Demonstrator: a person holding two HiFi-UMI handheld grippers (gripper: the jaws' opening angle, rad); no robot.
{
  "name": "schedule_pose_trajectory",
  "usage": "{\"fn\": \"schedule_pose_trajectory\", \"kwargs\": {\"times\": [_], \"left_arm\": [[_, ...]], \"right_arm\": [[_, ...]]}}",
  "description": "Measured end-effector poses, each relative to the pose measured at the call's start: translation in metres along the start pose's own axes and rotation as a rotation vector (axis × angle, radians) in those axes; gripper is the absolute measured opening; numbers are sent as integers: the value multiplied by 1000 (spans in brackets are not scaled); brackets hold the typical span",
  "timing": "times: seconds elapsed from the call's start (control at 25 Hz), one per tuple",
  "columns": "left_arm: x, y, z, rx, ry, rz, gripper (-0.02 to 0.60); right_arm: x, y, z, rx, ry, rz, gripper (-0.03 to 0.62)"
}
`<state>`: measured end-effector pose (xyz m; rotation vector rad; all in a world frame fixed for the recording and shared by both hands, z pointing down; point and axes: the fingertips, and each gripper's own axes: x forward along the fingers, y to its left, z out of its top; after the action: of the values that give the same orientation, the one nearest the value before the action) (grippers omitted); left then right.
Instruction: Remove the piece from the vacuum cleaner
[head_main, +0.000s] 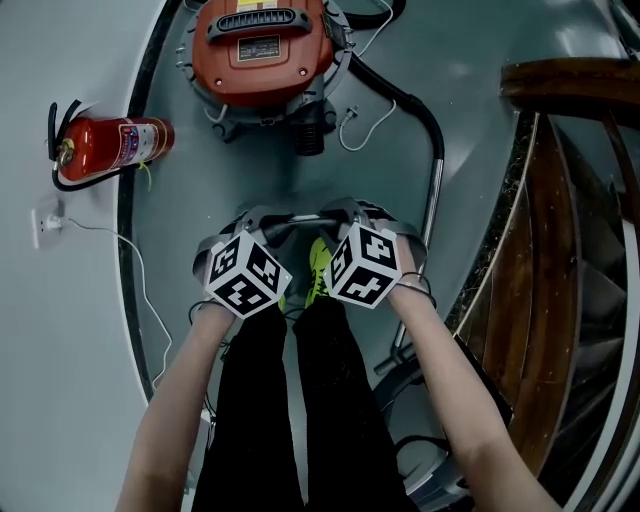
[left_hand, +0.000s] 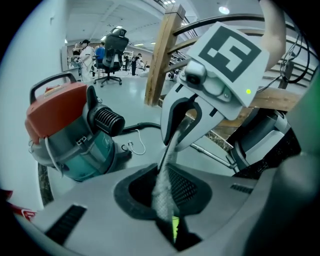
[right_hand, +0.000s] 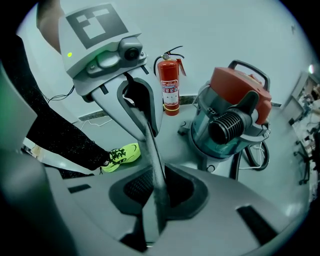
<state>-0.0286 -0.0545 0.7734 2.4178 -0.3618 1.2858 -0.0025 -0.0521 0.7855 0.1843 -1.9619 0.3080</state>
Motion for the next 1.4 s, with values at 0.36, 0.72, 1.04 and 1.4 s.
{"fn": "schedule_pose_trajectory", "kwargs": {"times": [0.36,0.72,1.04,1.4], "left_arm": [[19,-3,-18,-35,9,-21,55],[37,8,-30,-74,2,-35,55],[54,15,-40,-76,12,-60,55],[73,13,-61,-100,48,-102,55]], "right_arm": [[23,7,-11,12,7,32,61],[46,-1,-15,26,27,66,63],[66,-6,-22,46,47,88,63],[90,2,-30,66,84,114,64]]}}
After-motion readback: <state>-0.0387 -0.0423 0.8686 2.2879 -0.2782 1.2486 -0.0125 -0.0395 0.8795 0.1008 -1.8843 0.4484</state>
